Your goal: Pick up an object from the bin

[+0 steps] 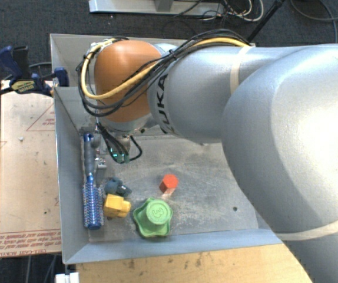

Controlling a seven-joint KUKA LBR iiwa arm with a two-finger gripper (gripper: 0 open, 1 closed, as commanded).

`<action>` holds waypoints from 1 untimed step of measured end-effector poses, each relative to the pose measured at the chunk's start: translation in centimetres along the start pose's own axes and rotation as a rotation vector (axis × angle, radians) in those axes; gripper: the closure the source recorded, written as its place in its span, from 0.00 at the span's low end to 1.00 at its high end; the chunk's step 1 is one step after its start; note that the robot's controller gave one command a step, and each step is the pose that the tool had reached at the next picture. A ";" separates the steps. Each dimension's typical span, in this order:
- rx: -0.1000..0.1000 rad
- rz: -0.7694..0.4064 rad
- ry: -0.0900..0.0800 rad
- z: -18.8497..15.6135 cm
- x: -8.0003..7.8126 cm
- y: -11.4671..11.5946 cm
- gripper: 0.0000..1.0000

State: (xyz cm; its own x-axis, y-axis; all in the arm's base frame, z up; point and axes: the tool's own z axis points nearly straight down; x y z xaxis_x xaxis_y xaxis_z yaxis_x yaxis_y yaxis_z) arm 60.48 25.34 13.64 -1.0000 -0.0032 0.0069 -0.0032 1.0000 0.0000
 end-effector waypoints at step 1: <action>0.003 -0.077 0.003 4.3 8.8 -3.1 0.00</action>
Offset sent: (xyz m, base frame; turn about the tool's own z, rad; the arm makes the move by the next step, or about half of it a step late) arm -0.0843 -0.0303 -0.0397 -0.0776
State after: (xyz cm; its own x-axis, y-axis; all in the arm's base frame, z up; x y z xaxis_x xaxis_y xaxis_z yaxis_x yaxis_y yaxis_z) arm 51.67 22.19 9.35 -0.9967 -0.0801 0.0099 -0.0801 0.9968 -0.0021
